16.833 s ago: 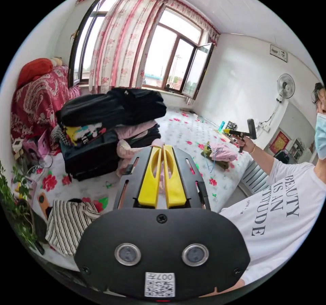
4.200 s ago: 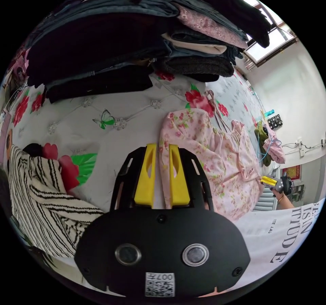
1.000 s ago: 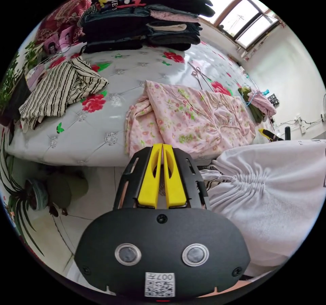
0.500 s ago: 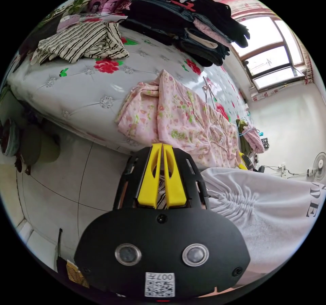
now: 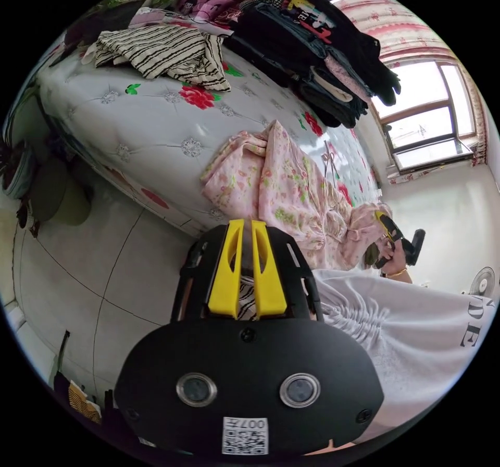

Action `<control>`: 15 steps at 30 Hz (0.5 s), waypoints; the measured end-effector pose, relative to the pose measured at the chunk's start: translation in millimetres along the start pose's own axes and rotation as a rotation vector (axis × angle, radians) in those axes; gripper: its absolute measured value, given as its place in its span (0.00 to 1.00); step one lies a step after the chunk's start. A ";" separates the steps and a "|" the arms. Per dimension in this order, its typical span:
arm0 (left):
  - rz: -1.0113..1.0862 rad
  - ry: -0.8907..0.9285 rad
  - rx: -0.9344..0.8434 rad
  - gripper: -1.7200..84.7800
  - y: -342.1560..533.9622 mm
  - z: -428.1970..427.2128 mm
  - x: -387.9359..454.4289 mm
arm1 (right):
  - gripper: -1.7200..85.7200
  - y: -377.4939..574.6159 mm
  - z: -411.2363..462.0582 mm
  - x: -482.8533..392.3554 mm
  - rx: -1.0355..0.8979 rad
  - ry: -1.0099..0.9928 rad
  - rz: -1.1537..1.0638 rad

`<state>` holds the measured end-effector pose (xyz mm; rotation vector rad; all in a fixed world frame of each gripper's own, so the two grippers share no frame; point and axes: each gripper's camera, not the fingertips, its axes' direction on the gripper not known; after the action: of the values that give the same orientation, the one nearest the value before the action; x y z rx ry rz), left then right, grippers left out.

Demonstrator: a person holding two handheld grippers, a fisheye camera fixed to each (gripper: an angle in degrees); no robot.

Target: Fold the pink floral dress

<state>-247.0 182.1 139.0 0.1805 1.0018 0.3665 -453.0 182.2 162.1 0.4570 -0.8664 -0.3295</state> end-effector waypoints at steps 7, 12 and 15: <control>-0.078 0.066 0.052 0.07 -14.3 -13.6 -36.0 | 0.11 -14.1 106.5 -213.6 -0.293 -0.278 -0.636; -0.100 0.144 0.056 0.10 -24.3 -13.3 -61.9 | 0.13 8.2 140.7 -211.7 -0.509 -0.226 -0.713; -0.093 0.193 0.043 0.13 -27.7 -14.0 -74.4 | 0.14 -4.2 120.7 -147.2 -0.451 -0.187 -0.477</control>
<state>-288.9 127.9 181.5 0.1385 1.2050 0.2814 -637.9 215.4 131.9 0.2067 -0.8266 -0.9965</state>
